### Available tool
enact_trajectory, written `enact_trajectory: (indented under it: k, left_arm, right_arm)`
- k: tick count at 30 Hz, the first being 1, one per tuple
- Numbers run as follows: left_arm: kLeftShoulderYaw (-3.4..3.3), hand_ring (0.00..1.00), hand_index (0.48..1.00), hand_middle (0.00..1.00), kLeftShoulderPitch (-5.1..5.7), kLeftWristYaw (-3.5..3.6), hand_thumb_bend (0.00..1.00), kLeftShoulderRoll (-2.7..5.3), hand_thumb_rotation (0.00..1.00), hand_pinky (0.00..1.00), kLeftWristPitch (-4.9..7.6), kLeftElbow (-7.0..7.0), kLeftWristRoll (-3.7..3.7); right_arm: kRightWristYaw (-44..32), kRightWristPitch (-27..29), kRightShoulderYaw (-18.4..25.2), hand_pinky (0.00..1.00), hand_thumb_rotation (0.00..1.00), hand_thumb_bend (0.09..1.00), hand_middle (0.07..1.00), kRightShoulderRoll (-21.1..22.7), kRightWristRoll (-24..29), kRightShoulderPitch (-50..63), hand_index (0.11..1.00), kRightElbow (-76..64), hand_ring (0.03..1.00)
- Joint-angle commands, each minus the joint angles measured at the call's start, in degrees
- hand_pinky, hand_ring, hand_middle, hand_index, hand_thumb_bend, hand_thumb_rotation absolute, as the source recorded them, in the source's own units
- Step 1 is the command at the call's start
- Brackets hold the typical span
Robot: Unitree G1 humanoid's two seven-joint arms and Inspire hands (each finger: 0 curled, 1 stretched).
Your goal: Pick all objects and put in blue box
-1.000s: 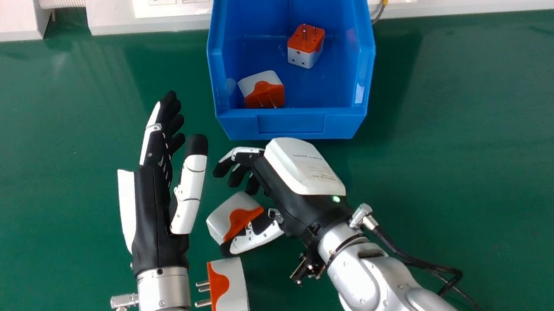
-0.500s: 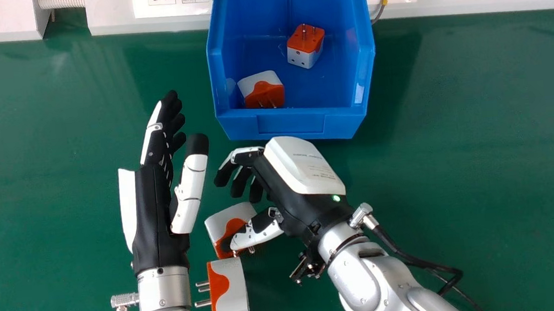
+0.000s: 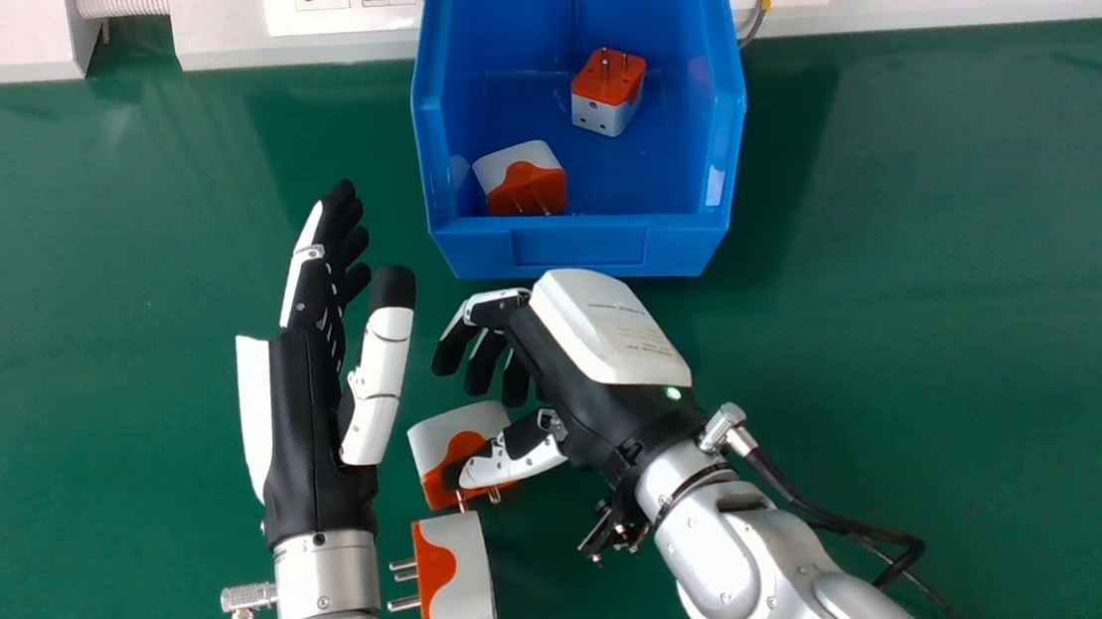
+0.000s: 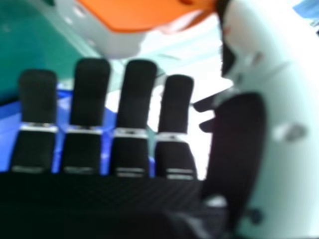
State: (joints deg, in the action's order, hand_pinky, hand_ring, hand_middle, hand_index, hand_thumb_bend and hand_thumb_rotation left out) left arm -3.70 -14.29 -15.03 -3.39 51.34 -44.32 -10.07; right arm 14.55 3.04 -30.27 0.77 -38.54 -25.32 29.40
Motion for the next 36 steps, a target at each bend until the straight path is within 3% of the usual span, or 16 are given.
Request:
enact_trajectory:
  k: [1,28,36]
  left_arm:
    - [0.0,0.89,0.886,0.91,-0.75,0.07,0.7,-0.07,0.89,0.87,1.08,0.62,0.33]
    - [0.09,0.89,0.886,0.91,-0.67,-0.13,0.7,0.07,0.89,0.88,1.13,0.62,0.11]
    - [0.05,0.89,0.887,0.91,-0.6,-0.03,0.7,0.04,0.89,0.88,1.09,0.79,0.24]
  right_arm:
    - [-0.09,0.56,0.33,0.33,0.01,0.53,0.487,0.14,0.05,0.03,0.544,-2.39,0.394]
    - [-0.1,0.72,1.83,0.33,0.0,0.515,0.485,1.32,0.25,1.49,0.516,-7.32,0.384]
    - [-6.86,-7.99,-1.29,0.33,0.0,0.514,0.491,2.53,-5.47,1.83,0.513,-12.99,0.385]
